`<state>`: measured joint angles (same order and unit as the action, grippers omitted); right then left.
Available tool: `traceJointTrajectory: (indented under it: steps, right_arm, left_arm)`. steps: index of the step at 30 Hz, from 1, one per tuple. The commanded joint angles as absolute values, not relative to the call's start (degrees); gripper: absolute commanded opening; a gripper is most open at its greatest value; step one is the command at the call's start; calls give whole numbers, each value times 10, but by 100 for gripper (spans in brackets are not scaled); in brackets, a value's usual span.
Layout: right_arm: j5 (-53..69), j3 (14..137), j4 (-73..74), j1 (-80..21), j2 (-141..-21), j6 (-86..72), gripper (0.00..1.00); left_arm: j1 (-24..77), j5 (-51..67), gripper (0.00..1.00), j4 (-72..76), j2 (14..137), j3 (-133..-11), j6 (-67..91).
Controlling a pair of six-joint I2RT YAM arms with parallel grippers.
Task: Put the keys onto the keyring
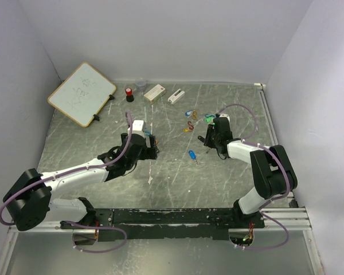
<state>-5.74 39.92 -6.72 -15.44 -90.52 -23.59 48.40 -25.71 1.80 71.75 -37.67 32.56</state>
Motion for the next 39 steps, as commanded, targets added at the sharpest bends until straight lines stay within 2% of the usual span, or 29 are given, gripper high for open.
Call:
traceJointTrajectory:
  steps: [1,17,22,31,39]
  right_arm:
    - [-50,400,-84,-150,-916,-235,33]
    - [-40,398,-94,-145,-924,-233,24]
    - [-42,398,-94,-144,-923,-233,14]
    - [-43,399,-93,-143,-922,-232,4]
    - [-41,400,-94,-142,-926,-232,10]
  left_arm:
    - [480,-260,99,21,723,-386,329]
    - [480,-260,99,20,729,-389,328]
    - [481,-256,99,22,735,-392,329]
    - [481,-256,99,22,740,-396,328]
    - [480,-256,99,21,740,-396,328]
